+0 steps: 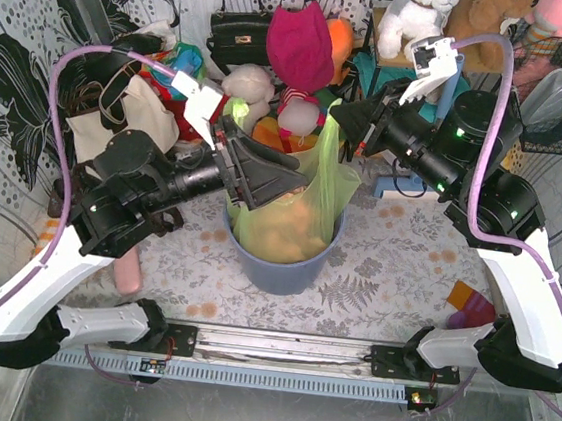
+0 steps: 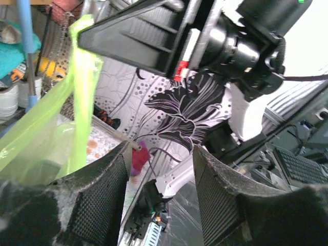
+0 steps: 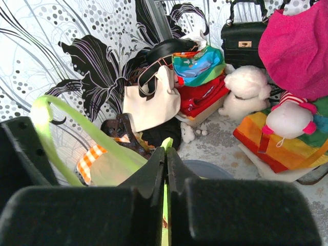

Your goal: Tie the trash bag

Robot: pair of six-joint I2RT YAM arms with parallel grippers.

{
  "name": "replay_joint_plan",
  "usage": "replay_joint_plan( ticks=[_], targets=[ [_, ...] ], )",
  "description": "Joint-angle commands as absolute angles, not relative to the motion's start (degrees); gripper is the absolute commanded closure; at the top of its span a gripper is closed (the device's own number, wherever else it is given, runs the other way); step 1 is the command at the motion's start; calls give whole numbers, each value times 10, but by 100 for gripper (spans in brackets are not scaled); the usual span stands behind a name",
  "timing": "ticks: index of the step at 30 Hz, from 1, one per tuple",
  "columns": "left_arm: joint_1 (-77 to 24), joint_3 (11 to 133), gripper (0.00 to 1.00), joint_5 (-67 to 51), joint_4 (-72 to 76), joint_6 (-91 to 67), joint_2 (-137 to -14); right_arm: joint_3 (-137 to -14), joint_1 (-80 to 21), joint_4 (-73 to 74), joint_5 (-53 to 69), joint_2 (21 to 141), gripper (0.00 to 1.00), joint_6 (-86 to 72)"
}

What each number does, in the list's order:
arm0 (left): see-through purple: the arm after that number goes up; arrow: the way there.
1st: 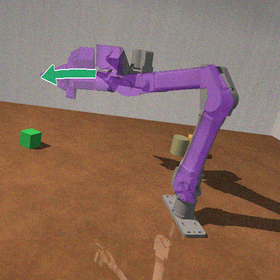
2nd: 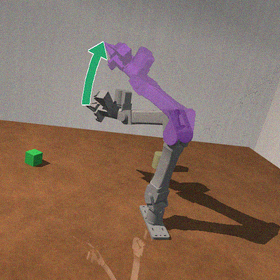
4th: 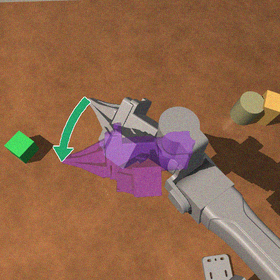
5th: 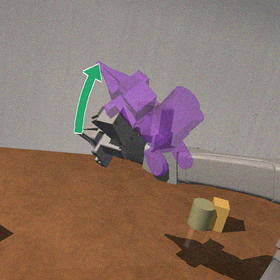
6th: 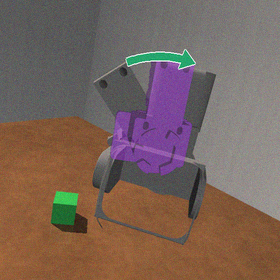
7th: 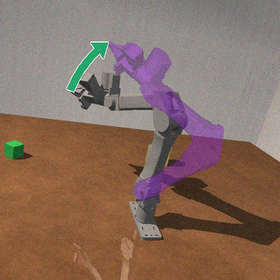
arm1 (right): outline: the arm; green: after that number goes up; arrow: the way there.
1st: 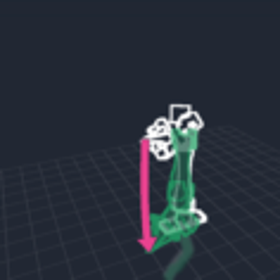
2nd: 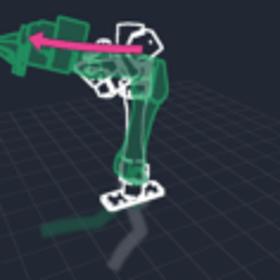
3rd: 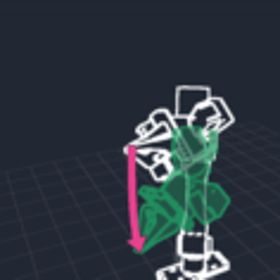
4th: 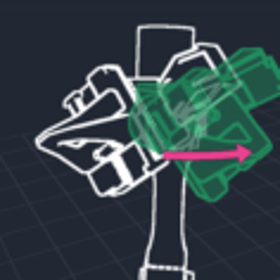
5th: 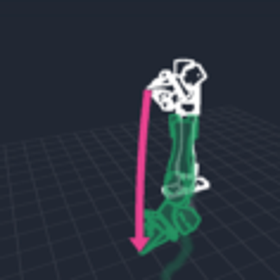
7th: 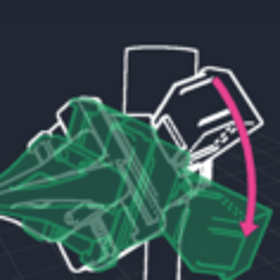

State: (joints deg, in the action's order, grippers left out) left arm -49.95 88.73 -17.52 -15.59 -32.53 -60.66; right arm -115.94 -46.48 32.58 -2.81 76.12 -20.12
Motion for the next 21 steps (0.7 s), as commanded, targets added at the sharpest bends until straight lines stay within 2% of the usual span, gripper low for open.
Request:
replay_joint_plan(
  ticks=[1, 7, 16, 21],
  targets=[
    [-506, 834, 41, -116, -46, -322, -606, -1170, -463, 300, -30, 751, 100, -197],
    [-533, 789, 42, -82, 85, -309, -610, -1168, -463, 279, 8, 750, 100, -187],
    [-550, 746, 40, -11, 150, -144, -602, -1165, -463, 282, 80, 743, 100, -164],
    [-550, 688, 35, 5, 217, -43, -593, -1157, -463, 284, 114, 735, 100, -151]
  ],
)
